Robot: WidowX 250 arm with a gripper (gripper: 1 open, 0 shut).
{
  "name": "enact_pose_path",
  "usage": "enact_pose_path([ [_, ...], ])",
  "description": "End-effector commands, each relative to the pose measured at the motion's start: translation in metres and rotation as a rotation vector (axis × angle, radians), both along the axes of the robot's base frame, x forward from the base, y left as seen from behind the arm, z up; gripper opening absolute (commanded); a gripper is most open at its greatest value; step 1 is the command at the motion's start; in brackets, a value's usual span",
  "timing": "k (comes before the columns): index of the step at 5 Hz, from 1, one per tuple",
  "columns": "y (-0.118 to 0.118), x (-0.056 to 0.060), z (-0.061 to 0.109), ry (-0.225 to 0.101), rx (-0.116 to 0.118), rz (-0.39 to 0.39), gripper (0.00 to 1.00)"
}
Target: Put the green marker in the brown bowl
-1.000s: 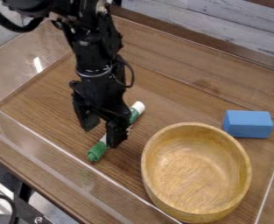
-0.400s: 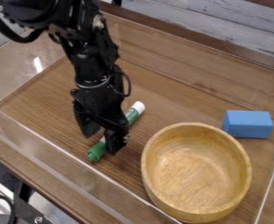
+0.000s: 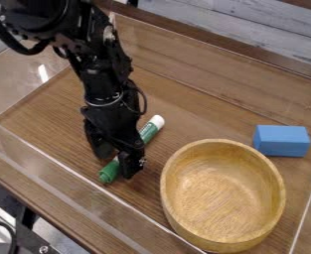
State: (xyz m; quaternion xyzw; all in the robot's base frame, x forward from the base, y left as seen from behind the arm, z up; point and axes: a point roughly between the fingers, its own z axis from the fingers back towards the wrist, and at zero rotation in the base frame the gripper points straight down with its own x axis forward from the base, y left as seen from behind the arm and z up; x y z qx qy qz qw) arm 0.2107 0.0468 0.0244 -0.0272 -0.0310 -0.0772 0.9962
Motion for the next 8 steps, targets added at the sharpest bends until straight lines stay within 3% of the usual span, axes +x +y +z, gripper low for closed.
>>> enact_pose_path([
  [1, 0.004, 0.006, 0.003, -0.034, 0.004, -0.003, 0.0],
  [4, 0.005, 0.007, 0.004, -0.037, -0.002, -0.01, 0.0],
  [8, 0.005, 0.009, 0.023, -0.015, -0.003, -0.009, 0.0],
])
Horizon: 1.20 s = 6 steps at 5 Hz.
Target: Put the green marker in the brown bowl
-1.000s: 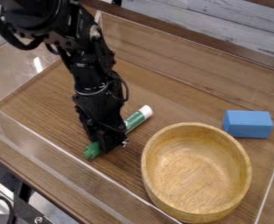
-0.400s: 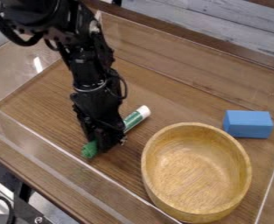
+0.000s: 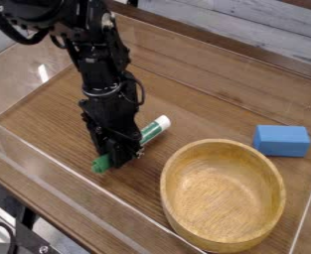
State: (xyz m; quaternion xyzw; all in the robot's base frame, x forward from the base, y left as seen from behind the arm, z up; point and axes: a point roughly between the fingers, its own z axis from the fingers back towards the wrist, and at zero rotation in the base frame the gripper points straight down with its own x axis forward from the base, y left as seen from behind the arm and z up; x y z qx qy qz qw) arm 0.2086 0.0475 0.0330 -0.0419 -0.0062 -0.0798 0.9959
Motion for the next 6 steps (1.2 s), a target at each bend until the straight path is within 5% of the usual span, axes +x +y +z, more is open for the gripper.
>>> enact_pose_path([
  [1, 0.004, 0.012, 0.018, -0.062, 0.021, -0.003, 0.0],
  [6, 0.001, 0.025, 0.036, -0.067, 0.012, 0.016, 0.0],
])
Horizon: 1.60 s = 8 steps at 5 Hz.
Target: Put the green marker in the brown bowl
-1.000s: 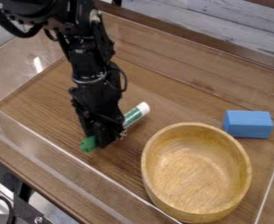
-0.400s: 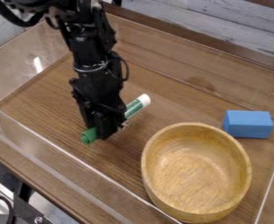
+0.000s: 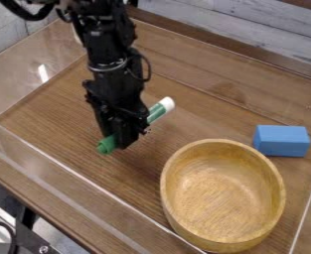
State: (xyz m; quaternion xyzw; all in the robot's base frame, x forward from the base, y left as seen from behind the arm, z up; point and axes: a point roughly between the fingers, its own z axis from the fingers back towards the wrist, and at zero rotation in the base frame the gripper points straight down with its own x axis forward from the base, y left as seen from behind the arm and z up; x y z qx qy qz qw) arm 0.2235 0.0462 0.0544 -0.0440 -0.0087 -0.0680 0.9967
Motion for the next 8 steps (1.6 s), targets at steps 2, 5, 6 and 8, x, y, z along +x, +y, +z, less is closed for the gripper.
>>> enact_pose_path([
  [2, -0.003, 0.023, 0.019, -0.08, 0.015, -0.004, 0.0],
  [5, -0.018, 0.043, 0.029, -0.11, 0.015, -0.026, 0.0],
  [6, -0.021, 0.048, 0.033, -0.122, 0.017, -0.027, 0.0],
  [8, -0.029, 0.059, 0.034, -0.152, 0.02, -0.022, 0.0],
])
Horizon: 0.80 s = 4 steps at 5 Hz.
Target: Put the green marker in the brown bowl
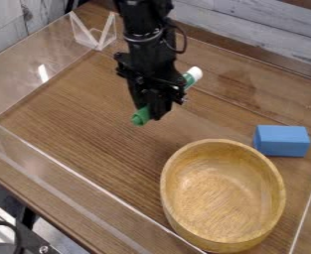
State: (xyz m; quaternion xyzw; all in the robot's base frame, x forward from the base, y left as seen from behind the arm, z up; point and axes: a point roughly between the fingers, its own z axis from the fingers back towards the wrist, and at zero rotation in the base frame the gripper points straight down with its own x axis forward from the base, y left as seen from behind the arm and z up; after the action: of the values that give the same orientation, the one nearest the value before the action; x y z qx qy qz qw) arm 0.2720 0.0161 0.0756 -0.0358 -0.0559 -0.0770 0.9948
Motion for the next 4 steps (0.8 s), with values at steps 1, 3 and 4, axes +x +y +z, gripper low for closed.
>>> enact_pose_path([
  [1, -0.005, 0.017, 0.013, -0.076, 0.01, -0.013, 0.0],
  [3, -0.023, 0.014, 0.017, -0.104, 0.006, -0.026, 0.0],
  [4, -0.039, 0.002, 0.021, -0.106, 0.002, -0.024, 0.0],
])
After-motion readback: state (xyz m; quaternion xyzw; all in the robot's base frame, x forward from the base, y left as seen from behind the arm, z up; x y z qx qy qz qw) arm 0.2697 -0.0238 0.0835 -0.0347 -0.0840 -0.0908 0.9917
